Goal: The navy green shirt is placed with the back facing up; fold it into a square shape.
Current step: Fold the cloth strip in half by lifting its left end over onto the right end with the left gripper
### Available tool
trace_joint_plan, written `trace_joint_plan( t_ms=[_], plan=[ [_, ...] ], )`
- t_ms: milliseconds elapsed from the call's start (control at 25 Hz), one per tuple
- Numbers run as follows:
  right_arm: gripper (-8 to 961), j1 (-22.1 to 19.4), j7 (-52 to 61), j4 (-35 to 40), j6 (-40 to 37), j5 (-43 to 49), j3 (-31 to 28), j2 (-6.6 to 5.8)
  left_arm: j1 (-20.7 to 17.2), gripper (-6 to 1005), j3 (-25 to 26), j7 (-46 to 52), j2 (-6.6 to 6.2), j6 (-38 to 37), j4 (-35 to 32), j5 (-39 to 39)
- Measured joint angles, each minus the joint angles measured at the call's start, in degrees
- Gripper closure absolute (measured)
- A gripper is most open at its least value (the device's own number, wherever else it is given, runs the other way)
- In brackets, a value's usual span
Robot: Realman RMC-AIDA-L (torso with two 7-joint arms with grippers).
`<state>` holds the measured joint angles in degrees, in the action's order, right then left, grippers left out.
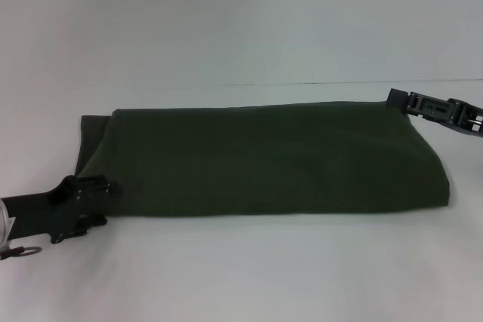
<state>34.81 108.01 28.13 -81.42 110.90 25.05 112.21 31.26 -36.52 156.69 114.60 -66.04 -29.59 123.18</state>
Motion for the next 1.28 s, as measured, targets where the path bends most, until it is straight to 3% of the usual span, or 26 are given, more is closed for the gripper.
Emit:
trace_joint_plan(
  t_ms=[320, 1280],
  plan=[
    [128, 0.0, 0.1, 0.0, 0.0, -0.6, 0.0, 0.02, 0.2, 323, -0.1, 0.0, -0.18, 0.7, 0.1, 0.1],
    [128, 0.1, 0.2, 0.1, 0.0, -1.3, 0.0, -0.07, 0.4, 323, 0.1, 0.0, -2.34, 2.7, -0.4, 1.5]
  ],
)
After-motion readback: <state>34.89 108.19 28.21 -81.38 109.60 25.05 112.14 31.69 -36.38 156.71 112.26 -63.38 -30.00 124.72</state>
